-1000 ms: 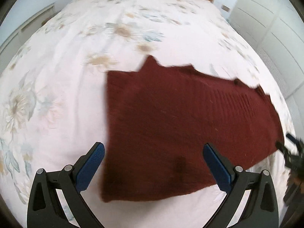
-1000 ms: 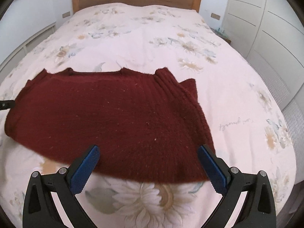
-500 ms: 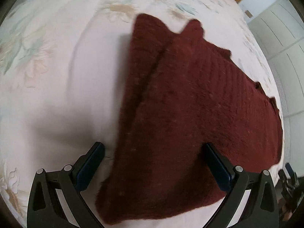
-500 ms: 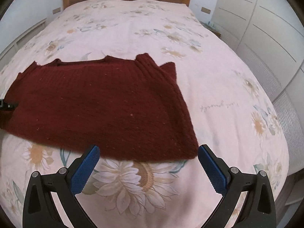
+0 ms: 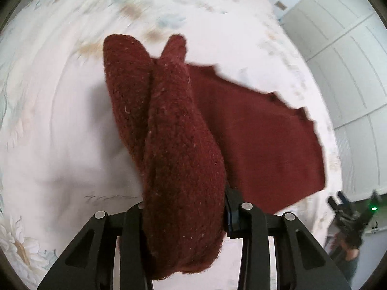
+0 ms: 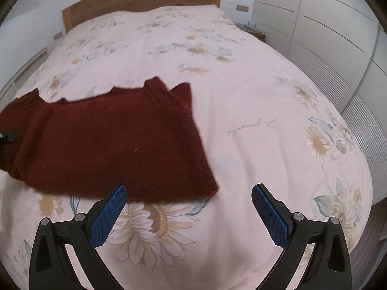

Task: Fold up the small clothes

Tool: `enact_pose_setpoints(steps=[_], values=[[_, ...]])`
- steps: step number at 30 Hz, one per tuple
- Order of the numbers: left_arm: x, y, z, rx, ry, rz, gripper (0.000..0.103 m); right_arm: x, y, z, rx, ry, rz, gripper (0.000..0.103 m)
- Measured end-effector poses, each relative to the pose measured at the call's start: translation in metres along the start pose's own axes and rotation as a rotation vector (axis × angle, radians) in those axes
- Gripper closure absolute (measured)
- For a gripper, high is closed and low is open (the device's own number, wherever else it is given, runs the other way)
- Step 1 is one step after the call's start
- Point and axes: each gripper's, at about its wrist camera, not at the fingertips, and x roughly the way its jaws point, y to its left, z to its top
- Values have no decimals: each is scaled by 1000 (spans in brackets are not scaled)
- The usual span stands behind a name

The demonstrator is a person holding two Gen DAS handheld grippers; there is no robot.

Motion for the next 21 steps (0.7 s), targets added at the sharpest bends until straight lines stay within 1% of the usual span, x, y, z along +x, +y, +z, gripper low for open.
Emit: enact_pose_setpoints(steps=[2, 4, 6, 7, 8, 11, 14, 16, 17, 18, 19, 21], values=[[-12, -25, 10, 28, -17, -34, 73, -4, -10, 3, 20, -10, 3, 0], [-19, -52, 21, 54, -15, -66, 73, -7, -21, 6, 37, -22, 3, 0], [-22, -79, 29, 90, -22, -67, 73, -12, -33, 10, 54, -36, -5, 0], [-21, -99, 34, 118, -20, -72, 73, -13, -37, 11, 58, -40, -8, 0], [-21, -109, 38, 131, -18, -78, 73, -16, -42, 12, 66, -45, -12, 0], [-13, -153, 45, 190, -12, -85, 73, -21, -59, 16, 88, -47, -37, 0], [4, -197, 46, 243, -4, -88, 73, -26, -75, 15, 116, -52, -41, 0], [26, -227, 44, 278, 21, -97, 73, -27, -85, 12, 138, -47, -45, 0], [34, -236, 41, 290, 32, -95, 73, -27, -88, 10, 146, -40, -47, 0], [48, -249, 37, 308, 51, -86, 73, -26, -93, 7, 154, -29, -48, 0], [56, -254, 33, 320, 62, -76, 73, -25, -96, 5, 160, -19, -48, 0], [82, -269, 22, 350, 94, -27, 73, -24, -102, -2, 173, 2, -47, 0]])
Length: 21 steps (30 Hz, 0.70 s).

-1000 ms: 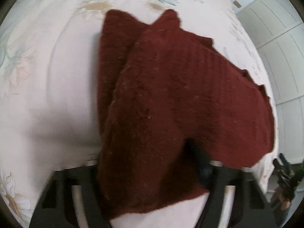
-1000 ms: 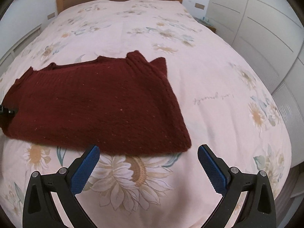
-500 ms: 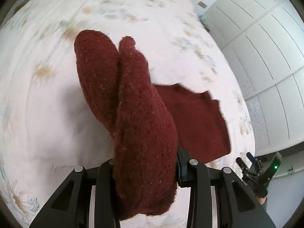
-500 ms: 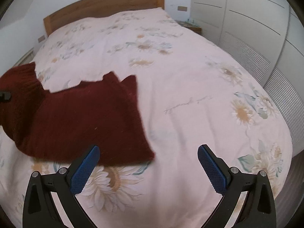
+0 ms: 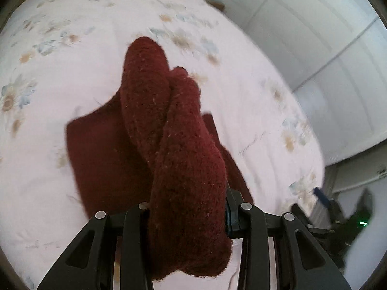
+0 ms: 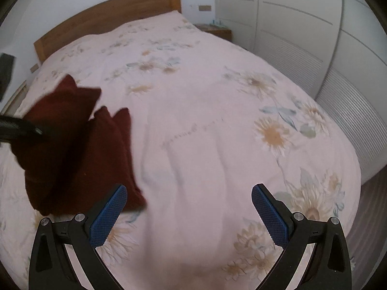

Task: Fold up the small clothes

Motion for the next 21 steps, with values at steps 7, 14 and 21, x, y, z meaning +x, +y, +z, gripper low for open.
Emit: enact_pose_setpoints(steps=[7, 14, 21], values=[[72, -27, -17, 24, 109, 218, 60, 3, -14, -12, 14, 23, -1, 0], [57, -29, -10, -1, 90, 249, 21, -2, -13, -9, 20, 15, 14, 0], [5, -18, 5, -30, 19, 187, 1, -18, 10, 9, -44, -24, 57, 0]])
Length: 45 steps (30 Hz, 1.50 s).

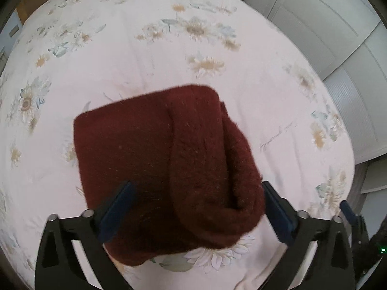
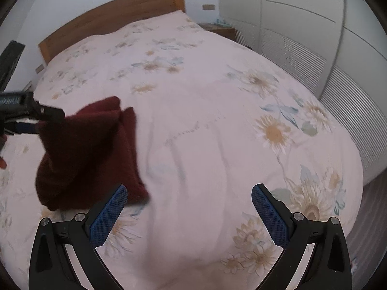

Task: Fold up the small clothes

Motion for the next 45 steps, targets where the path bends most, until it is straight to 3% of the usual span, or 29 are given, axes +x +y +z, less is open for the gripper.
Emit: enact_pose_setpoints(steps=[4, 8, 16, 19, 22, 27, 29, 30, 31, 37, 42, 45], values=[[-33, 16, 2, -36, -55, -39, 1, -8, 28, 20, -85, -24, 32, 0], [-54, 38, 3, -62, -92, -2, 1, -9, 64, 49, -159, -11, 85, 0], [-49, 101, -48, -120, -72, 63, 1, 42, 138, 119, -202, 208, 186, 2], [-49, 118, -67, -142, -65, 55, 1, 72, 159, 131, -200, 299, 215, 16], [-47, 130, -86, -151, -54, 42, 1, 104, 170, 125, -174, 413, 244, 32], [-44, 137, -101, -146, -37, 20, 1, 135, 161, 98, -177, 506, 189, 34], [-42, 138, -104, -140, -32, 13, 1, 137, 146, 91, -156, 507, 187, 51], [-41, 137, -105, -136, -31, 12, 1, 136, 137, 89, -136, 502, 203, 68], [-40, 137, -105, -132, -31, 13, 1, 133, 127, 87, -116, 495, 229, 74], [-34, 128, -105, -96, -28, 6, 1, 105, 92, 77, -60, 432, 320, 81], [-30, 121, -103, -84, -18, -2, 1, 118, 85, 48, -110, 453, 223, 80], [-26, 116, -103, -77, -8, 1, 1, 124, 79, 40, -80, 444, 213, 79]])
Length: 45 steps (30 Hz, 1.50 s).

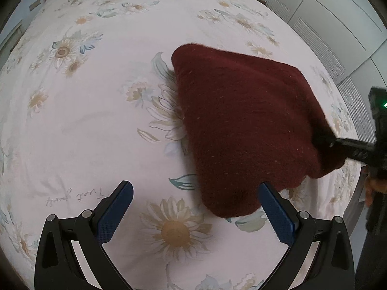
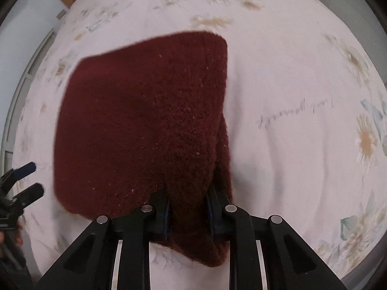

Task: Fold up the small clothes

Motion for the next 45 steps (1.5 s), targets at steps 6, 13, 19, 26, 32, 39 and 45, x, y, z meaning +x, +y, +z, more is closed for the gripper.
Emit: enact_pose_setpoints(steps=[6, 13, 19, 26, 32, 39, 45], values=[[7, 0, 0, -5, 16, 5, 1, -6, -5, -6, 25, -23, 10, 59], [13, 4, 5, -19, 29, 11, 1, -18, -7, -2, 19, -32, -36, 28], [12, 0, 12, -4, 17, 13, 1, -44, -3, 8, 22, -108, -24, 19], [13, -4, 42, -36, -20, -9, 1, -39, 17, 39, -19, -120, -6, 0], [39, -12, 71, -85, 7, -33, 1, 5, 17, 41, -12, -29, 7, 0], [86, -8, 62, -130, 102, -56, 1, 42, -10, 23, 46, -7, 118, 1], [98, -7, 47, -111, 72, -97, 0, 51, -14, 19, 89, 12, 181, 7]])
